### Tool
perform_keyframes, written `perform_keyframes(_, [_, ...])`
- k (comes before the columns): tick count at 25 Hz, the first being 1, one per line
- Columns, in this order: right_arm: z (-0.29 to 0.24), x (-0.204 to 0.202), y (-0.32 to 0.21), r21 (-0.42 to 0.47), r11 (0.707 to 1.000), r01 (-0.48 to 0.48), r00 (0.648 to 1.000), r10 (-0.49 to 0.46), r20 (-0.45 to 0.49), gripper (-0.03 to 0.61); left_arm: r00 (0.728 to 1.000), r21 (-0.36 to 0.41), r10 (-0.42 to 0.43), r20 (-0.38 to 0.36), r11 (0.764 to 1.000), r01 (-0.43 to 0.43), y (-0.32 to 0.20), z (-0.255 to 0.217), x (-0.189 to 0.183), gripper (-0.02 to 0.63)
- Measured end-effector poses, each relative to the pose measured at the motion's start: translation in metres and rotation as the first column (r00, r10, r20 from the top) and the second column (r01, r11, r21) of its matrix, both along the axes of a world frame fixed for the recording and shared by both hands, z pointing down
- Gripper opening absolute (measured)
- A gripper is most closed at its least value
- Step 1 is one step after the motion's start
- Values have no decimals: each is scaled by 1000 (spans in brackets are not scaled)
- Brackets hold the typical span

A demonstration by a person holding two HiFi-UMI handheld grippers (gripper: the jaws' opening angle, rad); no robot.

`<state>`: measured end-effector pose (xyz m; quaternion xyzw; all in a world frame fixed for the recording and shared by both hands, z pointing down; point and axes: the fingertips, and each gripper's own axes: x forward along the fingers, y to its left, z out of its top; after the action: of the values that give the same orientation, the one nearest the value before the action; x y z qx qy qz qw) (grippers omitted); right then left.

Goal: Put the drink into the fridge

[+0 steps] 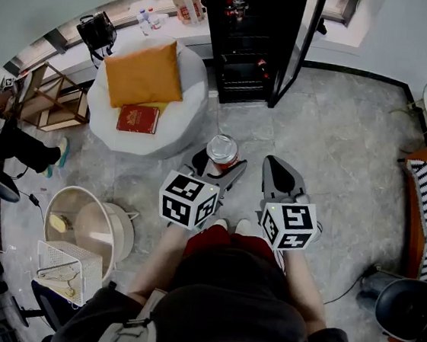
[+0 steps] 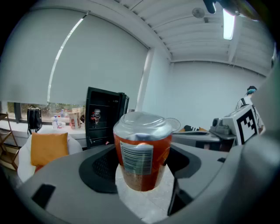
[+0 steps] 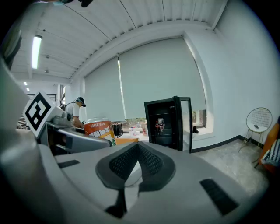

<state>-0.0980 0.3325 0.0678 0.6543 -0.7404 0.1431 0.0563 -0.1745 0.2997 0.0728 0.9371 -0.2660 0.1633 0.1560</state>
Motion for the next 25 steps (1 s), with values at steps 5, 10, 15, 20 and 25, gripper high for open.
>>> perform_keyframes(5, [3,9,-2,-3,1000,-13,1000,13,5,15,1000,-4,4,6,1000,-4,-4,2,7,336])
perform_keyframes(10, [4,16,-3,-5,1000,-10,1000,10,19,15,1000,-11,1,10,1000,-1,-5,6,14,336])
perform_keyframes(15, [16,28,-5,-47,999,-16,999,18,43,17,1000,-19,-7,16,1000,7,-8,10,21,337])
perform_keyframes(20, [22,47,-4,-60,998,-35,997,39,64,17,1000,-19,-25,10,999,26,-12,12,29,336])
perform_keyframes(25, [24,65,-4,-59,997,-49,997,52,61,17,999,-30,-47,-10,998,47,-17,10,38,337])
